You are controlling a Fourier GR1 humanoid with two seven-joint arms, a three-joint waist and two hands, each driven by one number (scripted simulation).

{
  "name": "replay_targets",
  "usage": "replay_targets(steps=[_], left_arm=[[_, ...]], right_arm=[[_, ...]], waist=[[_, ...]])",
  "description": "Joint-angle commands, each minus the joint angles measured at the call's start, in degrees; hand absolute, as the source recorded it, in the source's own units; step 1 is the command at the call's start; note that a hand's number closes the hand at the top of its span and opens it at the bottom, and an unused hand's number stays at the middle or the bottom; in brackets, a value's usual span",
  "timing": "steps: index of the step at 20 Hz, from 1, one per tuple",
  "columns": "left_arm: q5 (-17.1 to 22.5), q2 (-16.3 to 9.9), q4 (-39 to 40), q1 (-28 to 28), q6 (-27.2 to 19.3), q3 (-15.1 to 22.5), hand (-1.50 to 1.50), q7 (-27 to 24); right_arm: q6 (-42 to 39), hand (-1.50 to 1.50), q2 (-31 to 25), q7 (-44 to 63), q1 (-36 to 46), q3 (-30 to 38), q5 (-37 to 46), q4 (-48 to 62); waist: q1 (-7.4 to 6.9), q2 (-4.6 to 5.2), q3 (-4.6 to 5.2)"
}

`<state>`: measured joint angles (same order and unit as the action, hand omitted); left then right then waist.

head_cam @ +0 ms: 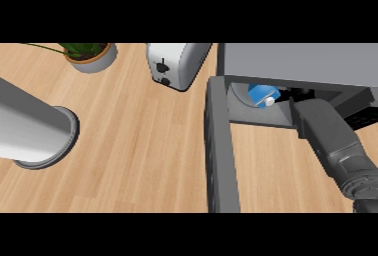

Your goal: Pick up the milk, place it into the microwave and close the microwave

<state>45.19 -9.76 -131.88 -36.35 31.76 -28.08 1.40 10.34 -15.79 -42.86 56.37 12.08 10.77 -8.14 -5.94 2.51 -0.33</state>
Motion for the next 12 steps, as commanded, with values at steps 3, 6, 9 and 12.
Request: replay_targets(steps=[3,6,9,12], left_arm=[[0.9,0.3,-1.5,0.8,-0.1,0.9,-1.50,0.1],[2.4,-2.2,-1.7,1.8,-0.8,-0.2,-1.50,1.1],[0.8,-0.8,-1.3,3.2,-0.7,1.8,-1.50,0.6],[1.2,-1.8,-0.6,4.0,-0.9,1.6,-1.50,1.0]], right_arm=[[6.2,1.50,-2.5,1.6,2.1,0.7,0.4,1.1],[6.7,1.50,-3.6,3.6,3.9,1.1,0.3,1.8],[8.4,1.50,-3.7,4.0,4.6,0.8,0.6,2.2],[9.0,1.50,-5.3,3.6,4.0,1.5,-0.1,2.6]], waist=[[-1.77,0.71,-0.02],[-2.51,1.19,-0.12],[-3.15,1.72,-0.09],[-3.12,2.13,-0.15]])
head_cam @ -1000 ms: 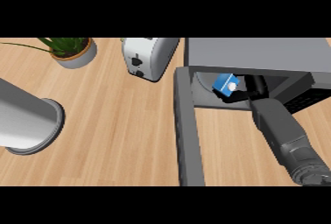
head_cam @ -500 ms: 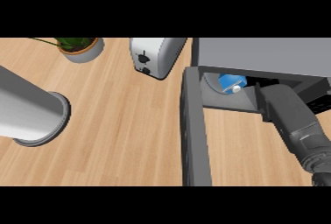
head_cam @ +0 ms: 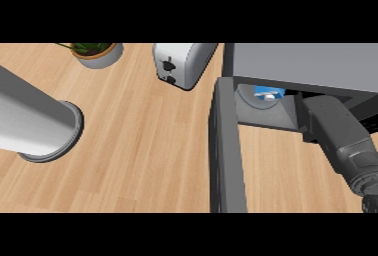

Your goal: Pick up the milk, place it into the microwave and close the microwave

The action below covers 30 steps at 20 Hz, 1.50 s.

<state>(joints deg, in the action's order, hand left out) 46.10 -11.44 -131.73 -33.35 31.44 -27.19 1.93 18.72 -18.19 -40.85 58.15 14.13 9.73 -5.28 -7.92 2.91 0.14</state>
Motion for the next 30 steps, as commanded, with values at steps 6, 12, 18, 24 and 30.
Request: replay_targets(steps=[6,12,18,24,30], left_arm=[[0.7,-1.3,-0.2,1.1,0.5,0.2,-1.50,0.5],[0.7,-2.4,1.1,1.7,0.4,-0.7,-1.50,0.8],[-0.5,-3.2,0.5,4.1,-0.9,-1.1,-1.50,1.0],[-1.5,-4.1,1.4,5.2,-1.0,-1.1,-1.50,1.4],[-2.1,-4.3,2.3,5.1,-0.4,-1.2,-1.50,1.6]], right_arm=[[2.6,1.50,-3.3,1.3,2.9,-0.1,0.1,0.7],[2.3,1.50,-4.3,0.3,3.1,0.6,-1.1,1.8],[2.3,1.50,-5.1,1.4,4.4,-0.2,-0.2,1.7],[1.4,1.50,-6.0,0.7,3.6,0.0,-0.4,1.0],[0.7,-1.50,-3.7,0.2,4.5,1.9,-2.6,-0.2]], waist=[[-3.12,1.97,-0.59],[-3.49,2.16,-0.61],[-3.84,2.82,-0.73],[-3.79,3.28,-0.79],[-4.79,2.63,-0.84]])
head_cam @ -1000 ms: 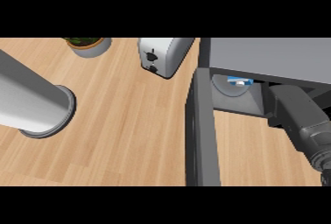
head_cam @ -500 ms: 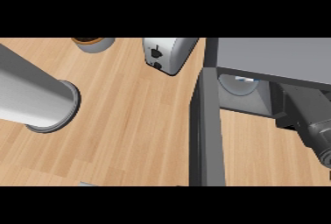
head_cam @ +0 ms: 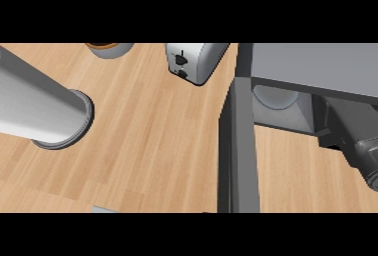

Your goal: Pick up the milk, place it into the microwave and close the microwave

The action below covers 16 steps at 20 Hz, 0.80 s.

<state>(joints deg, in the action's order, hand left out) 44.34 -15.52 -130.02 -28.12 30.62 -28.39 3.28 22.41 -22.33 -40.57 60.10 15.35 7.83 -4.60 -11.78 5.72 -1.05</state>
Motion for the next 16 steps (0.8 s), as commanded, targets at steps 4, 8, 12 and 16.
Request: replay_targets(steps=[4,8,12,16], left_arm=[[-1.4,-0.7,0.7,1.6,0.0,1.0,-1.50,0.6],[-1.7,-1.1,1.8,2.9,-0.4,1.1,-1.50,0.8],[-1.4,-1.2,1.9,2.5,0.0,1.9,-1.50,1.5],[-2.0,-1.6,3.4,3.7,0.2,3.0,-1.50,2.0]], right_arm=[[-8.4,-1.50,3.8,2.2,5.1,-1.5,0.9,0.2],[-6.7,-1.50,3.3,5.3,6.0,-4.9,4.3,1.3],[-2.3,-1.50,6.1,7.2,7.1,-4.5,3.7,1.2],[0.1,-1.50,8.6,9.2,9.9,-3.8,2.8,0.5]], waist=[[-1.73,-0.24,0.62],[-1.59,-0.42,0.84],[-2.11,-1.05,0.82],[-1.74,-1.22,0.94]])
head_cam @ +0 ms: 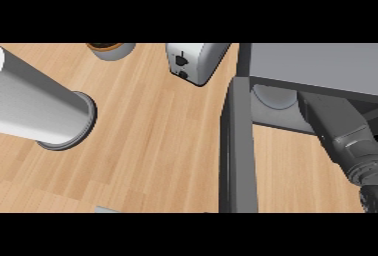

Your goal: Pick up the milk, place it into the microwave and close the microwave

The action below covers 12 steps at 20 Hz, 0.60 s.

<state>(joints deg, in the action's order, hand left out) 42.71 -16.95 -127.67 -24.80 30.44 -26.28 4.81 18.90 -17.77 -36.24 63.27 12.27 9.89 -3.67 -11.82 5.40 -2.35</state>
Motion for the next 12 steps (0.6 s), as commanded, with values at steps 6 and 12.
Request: replay_targets(steps=[6,12], left_arm=[[-1.4,-0.6,1.0,0.8,0.6,2.0,-1.50,1.4],[-2.4,1.4,1.6,0.1,0.2,4.4,-1.50,2.0]], right_arm=[[3.5,-1.50,5.0,3.3,7.9,-0.9,0.9,-1.4],[6.5,-1.50,5.2,1.4,6.5,1.7,-1.4,-1.7]], waist=[[-0.81,-1.23,2.14],[2.26,-1.97,2.10]])
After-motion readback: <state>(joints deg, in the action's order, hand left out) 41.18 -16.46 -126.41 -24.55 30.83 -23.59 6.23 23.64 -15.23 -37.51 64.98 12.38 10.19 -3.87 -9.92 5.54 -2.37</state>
